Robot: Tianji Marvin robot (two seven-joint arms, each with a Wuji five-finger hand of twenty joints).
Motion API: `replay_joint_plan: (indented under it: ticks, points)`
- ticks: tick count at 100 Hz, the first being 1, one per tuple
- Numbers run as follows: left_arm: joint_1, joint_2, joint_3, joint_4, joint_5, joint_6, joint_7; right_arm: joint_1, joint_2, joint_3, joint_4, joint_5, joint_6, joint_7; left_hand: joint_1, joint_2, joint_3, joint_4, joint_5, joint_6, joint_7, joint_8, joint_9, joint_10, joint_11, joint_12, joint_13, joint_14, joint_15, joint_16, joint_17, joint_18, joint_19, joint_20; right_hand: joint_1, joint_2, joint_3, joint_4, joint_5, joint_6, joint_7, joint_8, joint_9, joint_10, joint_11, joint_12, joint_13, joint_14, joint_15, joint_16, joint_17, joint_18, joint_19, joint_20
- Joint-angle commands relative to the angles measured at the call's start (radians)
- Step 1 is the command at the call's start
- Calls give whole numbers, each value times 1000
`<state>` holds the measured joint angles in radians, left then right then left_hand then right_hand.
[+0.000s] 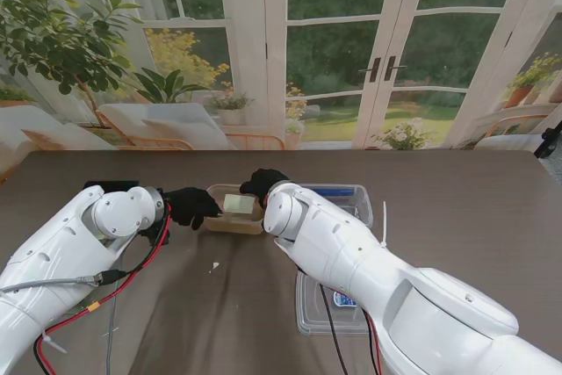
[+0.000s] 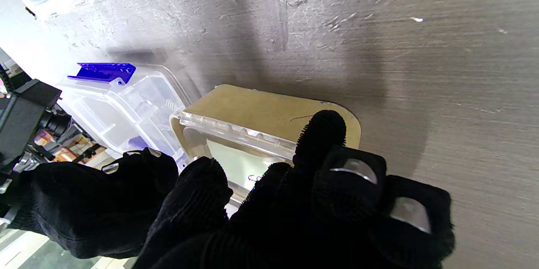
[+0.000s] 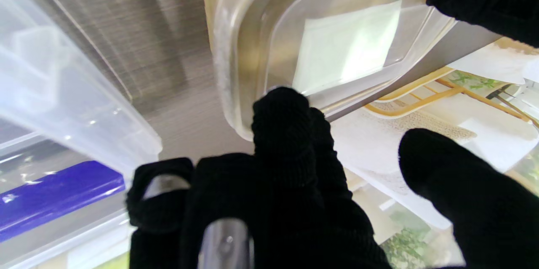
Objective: Pair container bodies with their lids
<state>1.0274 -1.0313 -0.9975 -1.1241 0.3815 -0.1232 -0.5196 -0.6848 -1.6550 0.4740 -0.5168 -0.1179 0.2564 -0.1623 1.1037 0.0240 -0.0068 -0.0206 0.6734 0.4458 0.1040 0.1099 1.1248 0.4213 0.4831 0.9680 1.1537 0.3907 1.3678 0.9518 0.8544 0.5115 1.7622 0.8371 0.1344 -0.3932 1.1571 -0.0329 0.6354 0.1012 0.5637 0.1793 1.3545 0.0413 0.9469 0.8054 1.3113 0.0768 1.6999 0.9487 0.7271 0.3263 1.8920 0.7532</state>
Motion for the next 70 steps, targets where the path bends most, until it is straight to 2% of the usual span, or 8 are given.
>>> replay_joint_plan:
  ticks: [1,29,70]
  points:
    - [11,0,-2,-8,3,10,-23,-7,-2,3,8,4,-3,14,-6,53,-2,16,8,1,7,6,-2,48,22,18,-15,43,-13,5,-14,-17,40,22,-15,10,-21,-9,-19,19,3,7,61,78,-11,-11,-1,-24,19,-4,446,37,82,-21]
    - [44,5,-17,-41,15,42,-31,-14,18,19,-15,8,6,1,-5,53,-2,16,11,4,8,7,-3,51,22,18,-18,45,-14,6,-16,-17,37,23,-15,10,-21,-9,-18,22,3,6,62,80,-12,-13,-2,-21,22,-2,446,39,81,-20]
    - [64,11,-29,-69,26,68,-49,-8,8,24,44,3,1,20,-6,54,-3,16,10,3,8,7,-3,49,23,18,-18,46,-15,7,-18,-16,35,25,-15,10,-23,-8,-11,28,1,5,62,82,-13,-15,-2,-17,23,-2,446,38,82,-20]
